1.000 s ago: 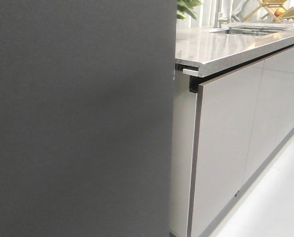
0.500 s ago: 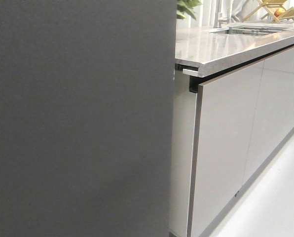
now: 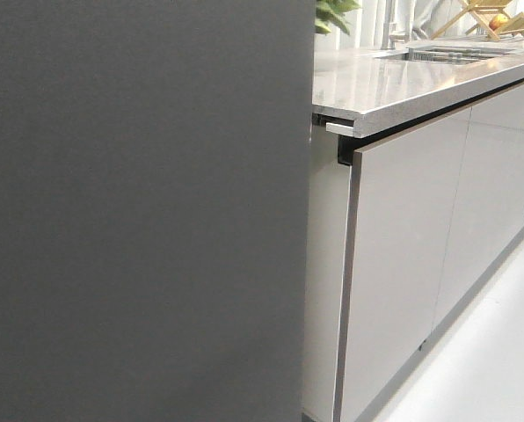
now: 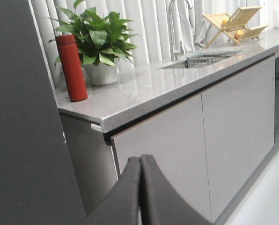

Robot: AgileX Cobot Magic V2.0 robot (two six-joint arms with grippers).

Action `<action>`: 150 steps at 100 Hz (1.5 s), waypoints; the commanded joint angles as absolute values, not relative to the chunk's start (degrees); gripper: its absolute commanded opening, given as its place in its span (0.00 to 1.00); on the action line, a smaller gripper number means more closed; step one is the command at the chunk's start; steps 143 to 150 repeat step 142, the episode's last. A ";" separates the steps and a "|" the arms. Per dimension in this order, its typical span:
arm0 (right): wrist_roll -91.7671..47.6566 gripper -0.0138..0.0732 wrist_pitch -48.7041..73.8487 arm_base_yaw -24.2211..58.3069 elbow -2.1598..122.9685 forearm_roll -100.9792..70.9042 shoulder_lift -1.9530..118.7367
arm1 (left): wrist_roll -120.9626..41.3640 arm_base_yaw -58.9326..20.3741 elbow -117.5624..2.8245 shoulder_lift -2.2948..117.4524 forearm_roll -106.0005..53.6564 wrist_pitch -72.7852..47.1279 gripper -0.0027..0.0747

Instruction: Close fridge door

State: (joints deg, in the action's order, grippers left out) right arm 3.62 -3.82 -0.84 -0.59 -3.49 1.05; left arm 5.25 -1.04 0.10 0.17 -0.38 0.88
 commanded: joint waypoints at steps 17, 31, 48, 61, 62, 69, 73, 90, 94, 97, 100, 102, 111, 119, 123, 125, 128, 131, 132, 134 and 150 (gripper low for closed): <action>3.01 0.07 -5.54 -1.23 -1.34 -0.50 -0.36 | 5.45 -1.30 1.70 1.26 -0.48 5.28 0.01; 3.01 0.07 -4.40 -1.13 -1.34 1.05 -0.36 | 5.45 -1.30 1.70 1.26 -0.48 5.28 0.01; 3.01 0.07 -4.40 -1.02 -1.34 1.59 -0.36 | 5.45 -1.30 1.70 1.26 -0.48 5.28 0.01; 3.12 0.07 -4.40 -1.02 -1.34 1.59 -0.36 | 5.45 -1.30 1.70 1.26 -0.48 5.28 0.01; 3.12 0.07 -4.40 -1.02 -1.34 1.59 -0.36 | 5.45 -1.30 1.70 1.26 -0.48 5.28 0.01; 3.12 0.07 -4.40 -1.02 -1.34 1.59 -0.36 | 5.45 -1.30 1.70 1.26 -0.48 5.28 0.01; 3.12 0.07 -4.40 -1.02 -1.34 1.59 -0.36 | 5.45 -1.30 1.70 1.26 -0.48 5.28 0.01; 3.12 0.07 -4.40 -1.02 -1.34 1.59 -0.36 | 5.45 -1.30 1.70 1.26 -0.48 5.28 0.01; 3.12 0.07 -4.40 -1.02 -1.34 1.59 -0.36 | 5.45 -1.30 1.70 1.26 -0.48 5.28 0.01; 3.12 0.07 -4.40 -1.02 -1.34 1.59 -0.36 | 5.45 -1.30 1.70 1.26 -0.48 5.28 0.01; 3.12 0.07 -4.40 -1.02 -1.34 1.59 -0.36 | 5.45 -1.30 1.70 1.26 -0.48 5.28 0.01; 3.12 0.07 -4.40 -1.02 -1.34 1.59 -0.36 | 5.45 -1.30 1.70 1.26 -0.48 5.28 0.01; 3.12 0.07 -4.40 -1.02 -1.34 1.59 -0.36 | 5.45 -1.30 1.70 1.26 -0.48 5.28 0.01; 3.12 0.07 -4.40 -1.02 -1.34 1.59 -0.36 | 5.45 -1.30 1.70 1.26 -0.48 5.28 0.01; 3.12 0.07 -4.40 -1.02 -1.34 1.59 -0.36 | 5.45 -1.30 1.70 1.26 -0.48 5.28 0.01; 3.12 0.07 -4.40 -1.02 -1.34 1.59 -0.36 | 5.45 -1.30 1.70 1.26 -0.48 5.28 0.01; 3.12 0.07 -4.40 -1.02 -1.34 1.59 -0.36 | 5.45 -1.30 1.70 1.26 -0.48 5.28 0.01; 3.12 0.07 -4.40 -1.02 -1.34 1.59 -0.36 | 5.45 -1.30 1.70 1.26 -0.48 5.28 0.01; 3.12 0.07 -4.40 -1.02 -1.34 1.59 -0.36 | 5.45 -1.30 1.70 1.26 -0.48 5.28 0.01; 3.12 0.07 -4.40 -1.02 -1.34 1.59 -0.36 | 5.45 -1.30 1.70 1.26 -0.48 5.28 0.01; 3.12 0.07 -4.40 -1.02 -1.34 1.59 -0.36 | 5.45 -1.30 1.70 1.26 -0.48 5.28 0.01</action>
